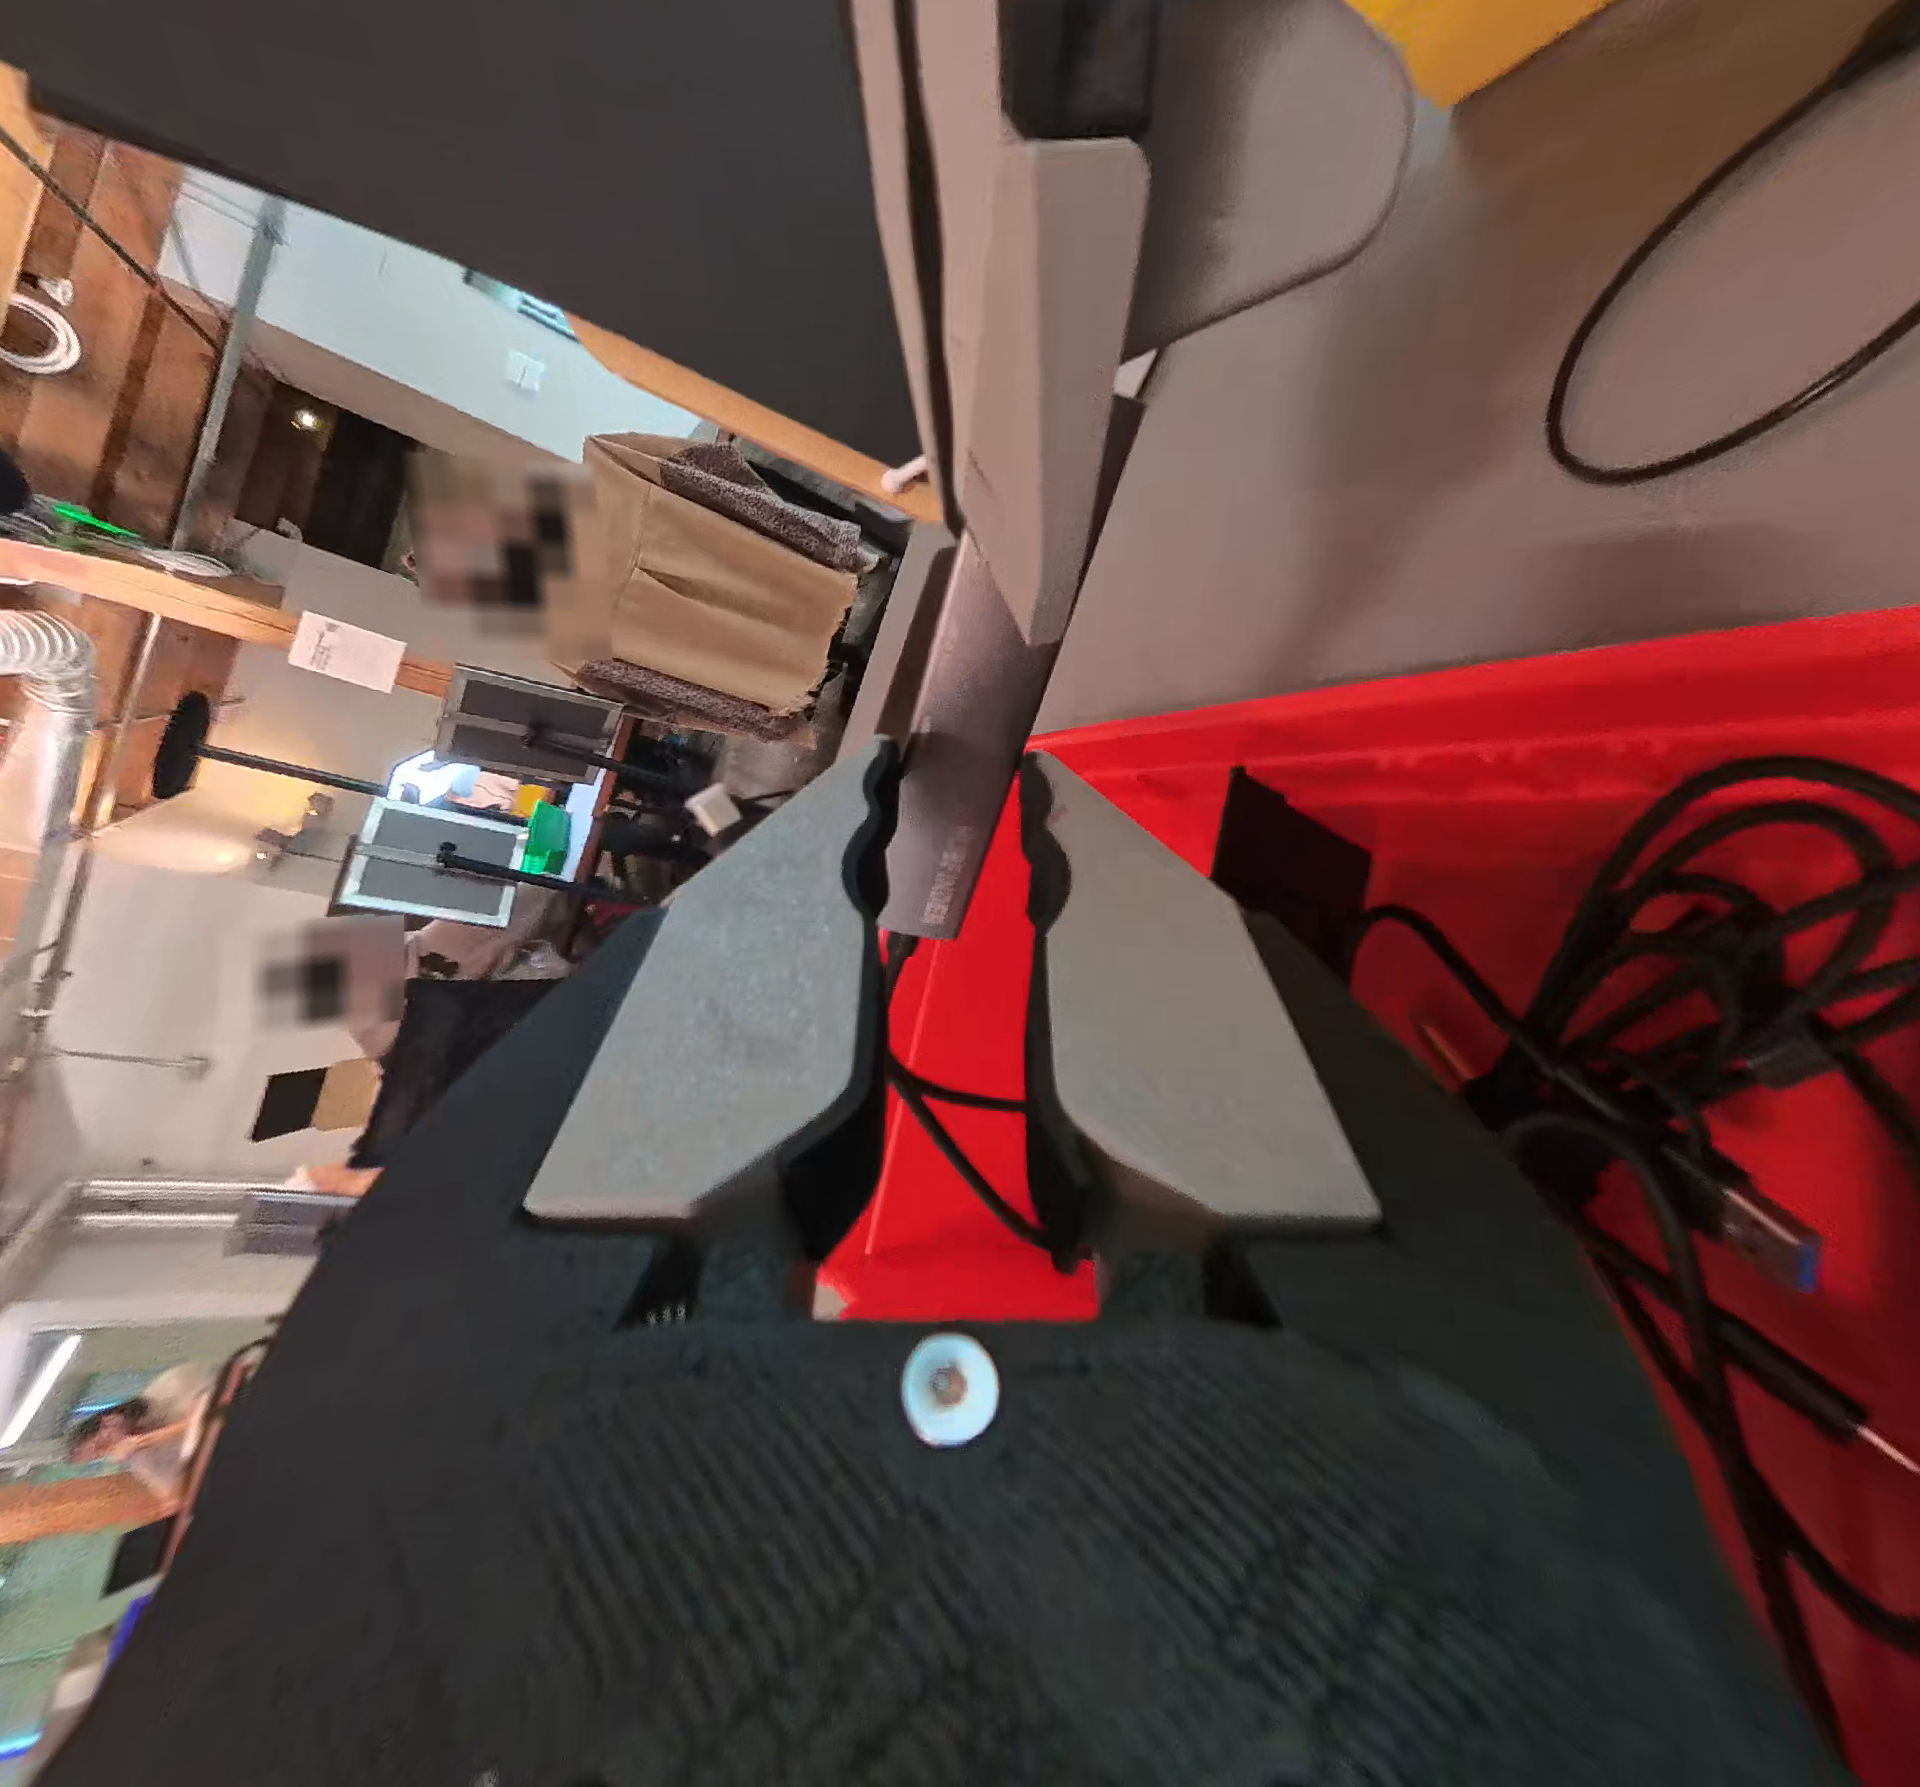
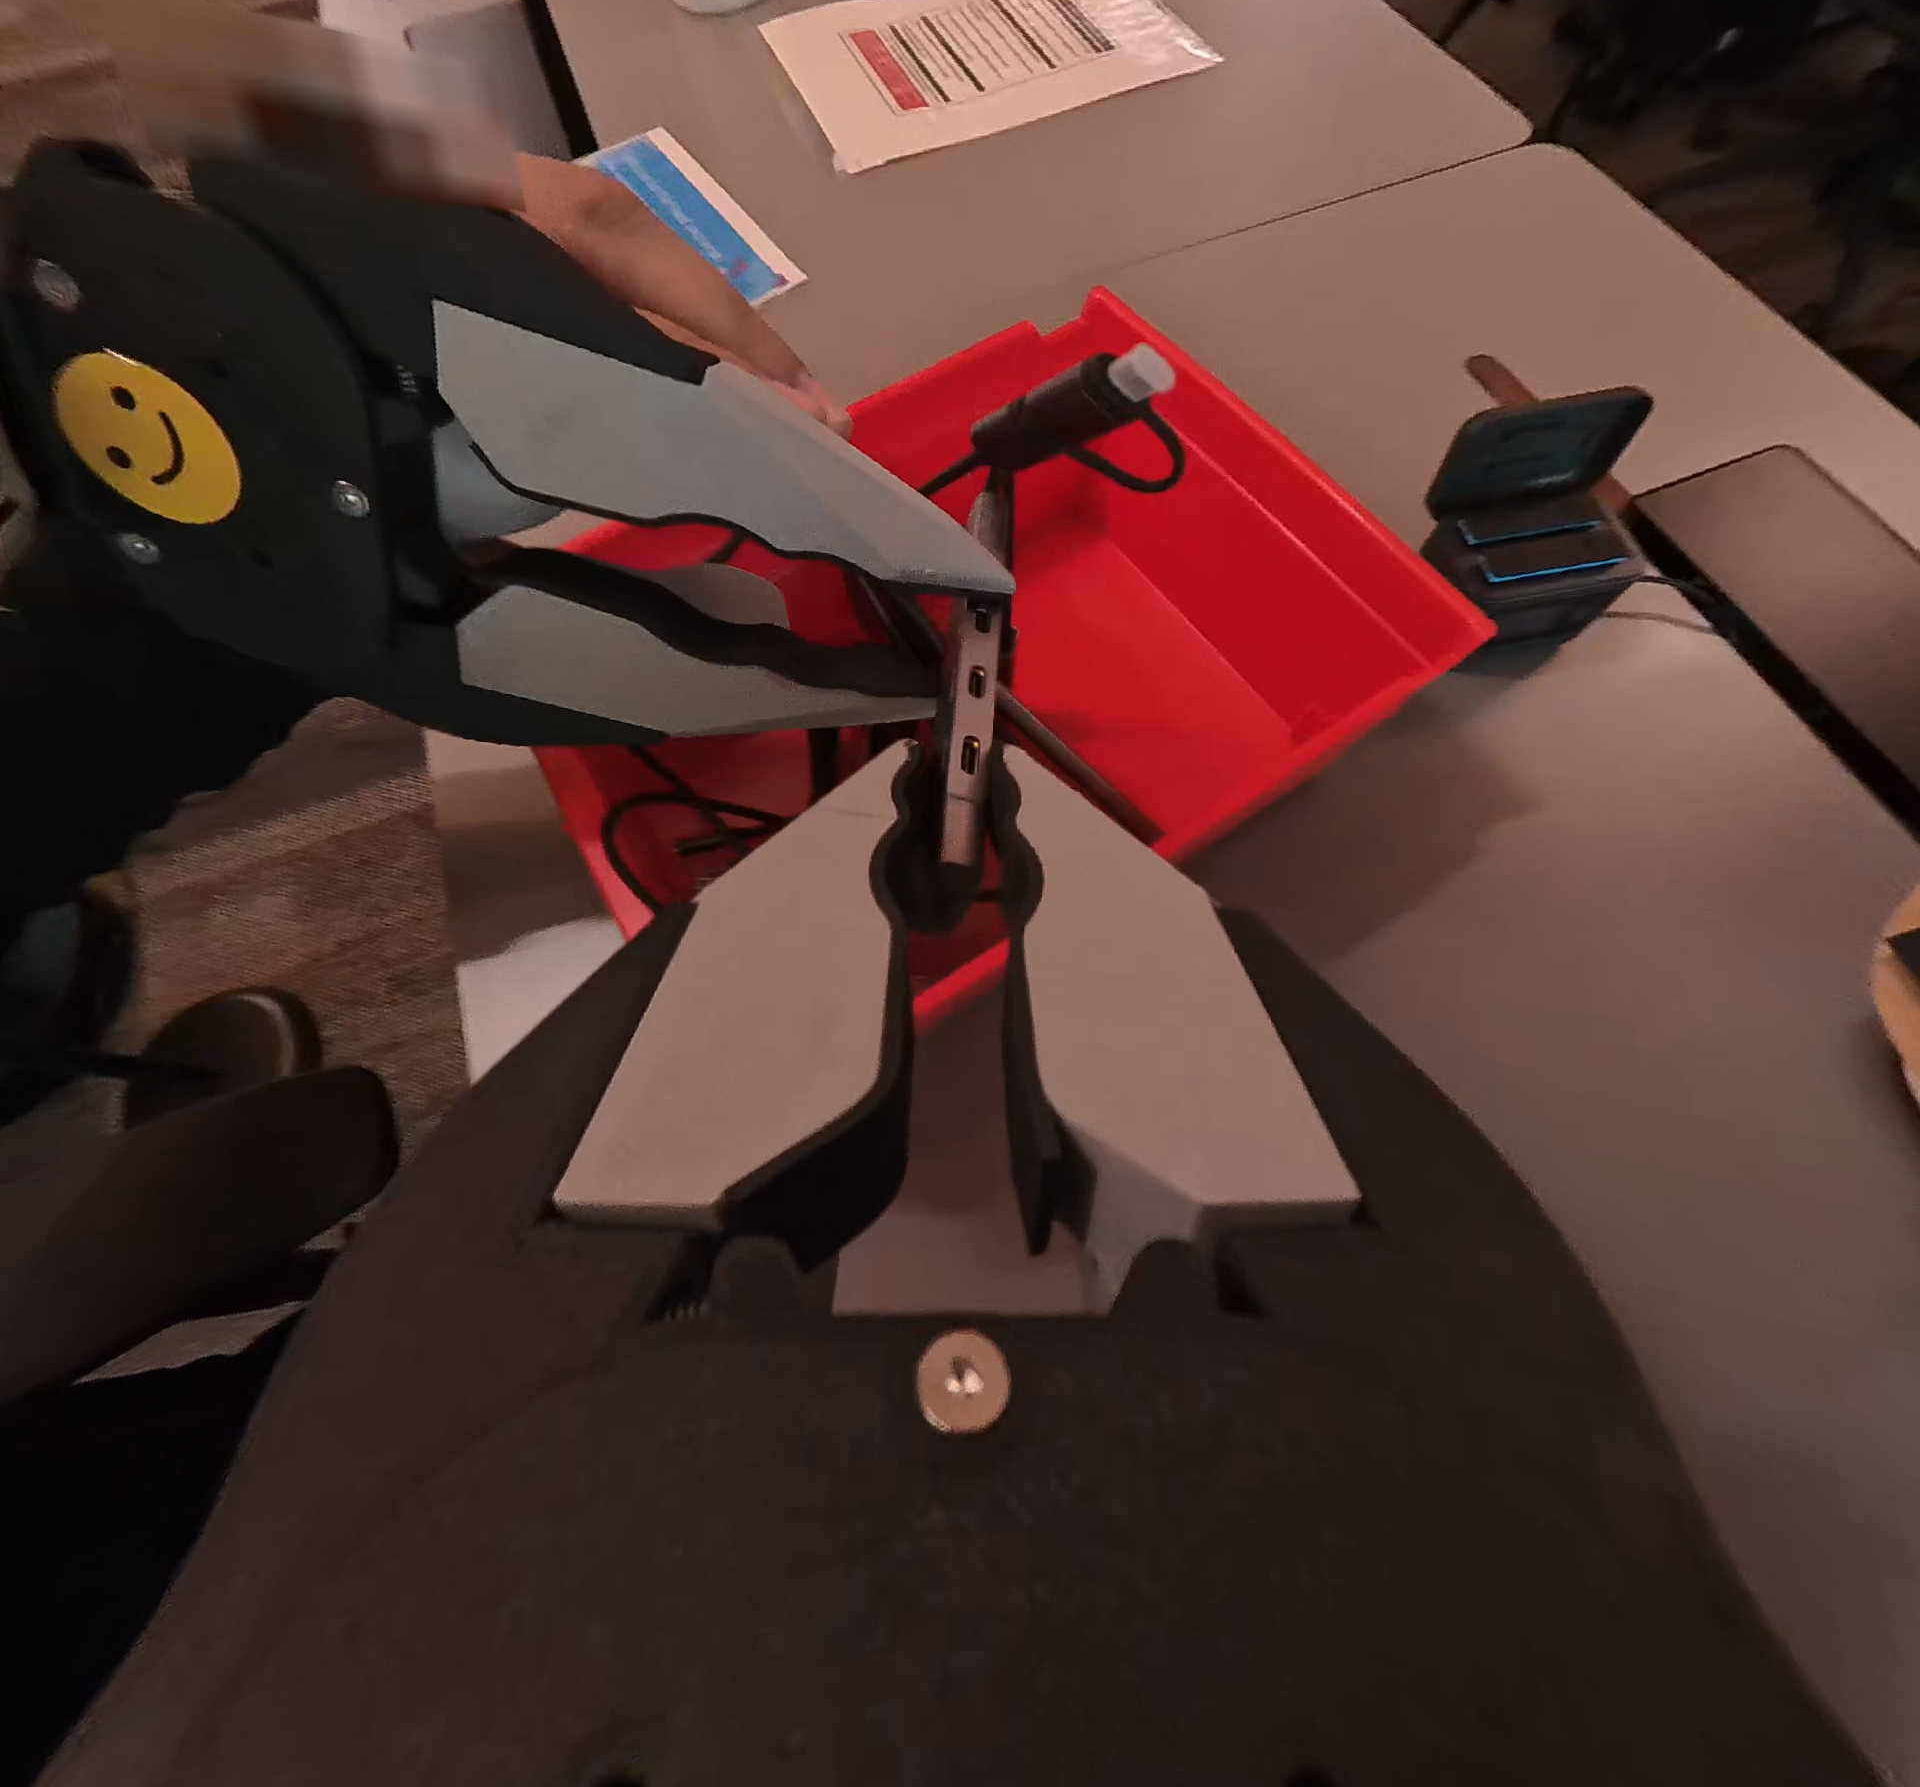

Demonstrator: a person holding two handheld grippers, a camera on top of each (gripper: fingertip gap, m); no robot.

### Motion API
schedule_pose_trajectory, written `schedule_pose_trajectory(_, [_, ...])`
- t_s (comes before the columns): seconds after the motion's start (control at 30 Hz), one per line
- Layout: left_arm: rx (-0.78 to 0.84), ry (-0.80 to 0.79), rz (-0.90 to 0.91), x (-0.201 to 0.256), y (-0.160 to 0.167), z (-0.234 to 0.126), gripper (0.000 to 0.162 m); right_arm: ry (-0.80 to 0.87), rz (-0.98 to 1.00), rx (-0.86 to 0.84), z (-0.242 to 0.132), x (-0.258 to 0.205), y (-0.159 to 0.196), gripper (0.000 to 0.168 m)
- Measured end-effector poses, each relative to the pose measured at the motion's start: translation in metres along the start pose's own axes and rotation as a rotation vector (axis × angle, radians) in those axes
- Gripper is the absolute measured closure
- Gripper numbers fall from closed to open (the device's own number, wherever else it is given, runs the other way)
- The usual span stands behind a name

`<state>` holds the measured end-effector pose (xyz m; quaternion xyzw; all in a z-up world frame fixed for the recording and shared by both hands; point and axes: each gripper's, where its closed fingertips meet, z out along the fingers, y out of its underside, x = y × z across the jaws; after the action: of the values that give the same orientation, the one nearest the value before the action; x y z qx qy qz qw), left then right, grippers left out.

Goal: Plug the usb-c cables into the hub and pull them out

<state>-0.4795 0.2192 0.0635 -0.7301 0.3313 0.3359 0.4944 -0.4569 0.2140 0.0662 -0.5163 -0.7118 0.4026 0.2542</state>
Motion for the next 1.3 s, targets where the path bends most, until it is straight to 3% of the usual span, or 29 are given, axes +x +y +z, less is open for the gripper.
schedule_pose_trajectory(0.13, [0.038, 0.050, -0.022, 0.009, -0.007, -0.004, 0.139, -0.017, 0.033, 0.020, -0.008, -0.006, 0.008, 0.162])
schedule_pose_trajectory(0.27, [-0.019, 0.121, 0.130, 0.027, -0.011, 0.013, 0.139, 0.011, 0.030, 0.027, -0.018, 0.001, 0.033, 0.162])
schedule_pose_trajectory(0.4, [-0.188, 0.115, 0.236, 0.022, 0.020, 0.030, 0.132, -0.077, 0.084, 0.111, -0.035, -0.001, 0.038, 0.162])
schedule_pose_trajectory(0.5, [-0.297, 0.107, 0.269, 0.017, 0.044, 0.039, 0.138, -0.045, 0.106, 0.119, -0.044, 0.009, 0.047, 0.162])
schedule_pose_trajectory(0.57, [-0.300, 0.150, 0.243, 0.019, 0.048, 0.041, 0.142, -0.042, 0.134, 0.135, -0.048, 0.015, 0.053, 0.162])
schedule_pose_trajectory(0.7, [-0.327, 0.273, 0.104, 0.013, 0.048, 0.037, 0.132, -0.076, 0.171, 0.245, -0.064, 0.016, 0.045, 0.162])
schedule_pose_trajectory(0.73, [-0.306, 0.317, 0.077, 0.013, 0.043, 0.032, 0.136, -0.105, 0.171, 0.282, -0.070, 0.012, 0.039, 0.162])
schedule_pose_trajectory(0.8, [-0.240, 0.276, 0.053, -0.006, 0.028, 0.028, 0.159, -0.055, 0.158, 0.329, -0.082, 0.018, 0.031, 0.162])
schedule_pose_trajectory(0.9, [-0.125, 0.287, -0.031, -0.019, 0.003, 0.011, 0.160, -0.058, 0.201, 0.355, -0.093, 0.027, 0.030, 0.160])
schedule_pose_trajectory(1.07, [0.019, 0.271, -0.370, -0.046, -0.015, 0.003, 0.162, -0.128, 0.283, 0.373, -0.086, 0.027, 0.044, 0.160])
schedule_pose_trajectory(1.27, [0.041, 0.107, -0.163, -0.059, -0.069, -0.014, 0.161, -0.132, 0.255, 0.463, -0.110, 0.022, 0.048, 0.168])
schedule_pose_trajectory(1.3, [0.042, 0.090, -0.145, -0.059, -0.076, -0.013, 0.161, -0.112, 0.234, 0.465, -0.115, 0.021, 0.049, 0.154])
